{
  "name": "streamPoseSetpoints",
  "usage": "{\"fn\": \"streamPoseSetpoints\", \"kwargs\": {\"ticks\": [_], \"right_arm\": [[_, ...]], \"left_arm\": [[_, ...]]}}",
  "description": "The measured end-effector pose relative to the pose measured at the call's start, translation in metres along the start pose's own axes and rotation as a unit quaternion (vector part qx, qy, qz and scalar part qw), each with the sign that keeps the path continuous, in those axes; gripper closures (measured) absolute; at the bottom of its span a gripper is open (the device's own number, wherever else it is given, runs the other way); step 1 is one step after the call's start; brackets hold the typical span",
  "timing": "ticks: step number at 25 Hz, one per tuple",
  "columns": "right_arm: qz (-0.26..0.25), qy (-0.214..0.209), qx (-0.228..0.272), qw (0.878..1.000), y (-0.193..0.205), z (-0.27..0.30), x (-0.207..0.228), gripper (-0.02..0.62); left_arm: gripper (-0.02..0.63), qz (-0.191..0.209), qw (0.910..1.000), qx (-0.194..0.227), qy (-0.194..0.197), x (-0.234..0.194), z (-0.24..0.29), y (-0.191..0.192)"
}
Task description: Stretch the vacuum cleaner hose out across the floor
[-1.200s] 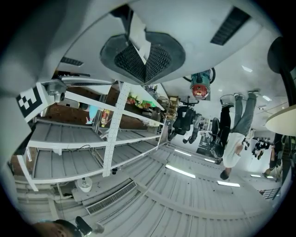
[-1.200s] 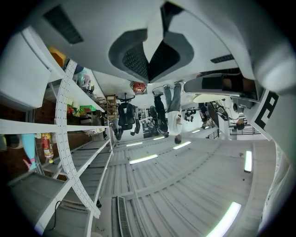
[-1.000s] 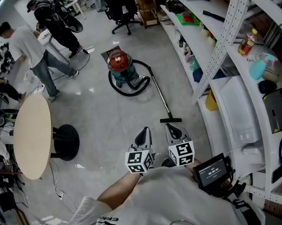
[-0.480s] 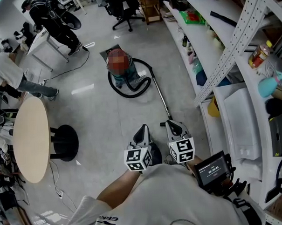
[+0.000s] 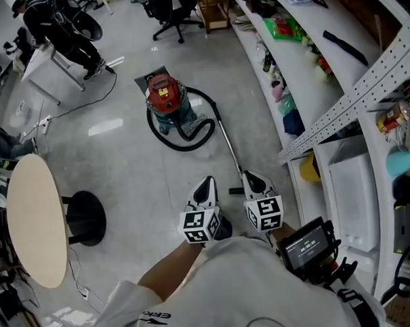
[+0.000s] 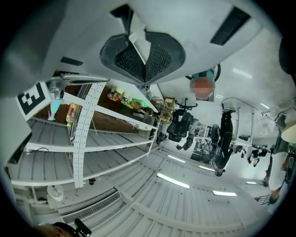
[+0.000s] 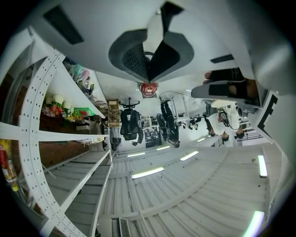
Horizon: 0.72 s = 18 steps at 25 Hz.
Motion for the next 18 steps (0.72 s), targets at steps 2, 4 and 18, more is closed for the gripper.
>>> {"fn": "streamPoseSetpoints", "kwargs": {"ticks": [2, 4, 18], "right_arm": [[-0.001, 0.008, 0.0, 1.0, -0.012, 0.021, 0.002, 0.595], [-0.001, 0.014, 0.001, 1.0, -0.023, 0.04, 0.003, 0.595], [0.003, 0.006, 0.001, 1.0, -0.06, 0.105, 0.058, 0.595]], "left_arm": [[0.604, 0.002, 1.0, -0.005, 0.006, -0.016, 0.018, -0.009], [0.604, 0.004, 0.9999, -0.009, 0.008, -0.031, 0.034, -0.018], [0.604, -0.003, 0.9996, -0.014, -0.023, -0.046, 0.123, -0.051]]}}
Point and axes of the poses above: the fingertips, and each gripper's own axes: z forward along the fingers, x to its right, y out of its underside, the point moved 6 cm from there along -z, backward along the fingers
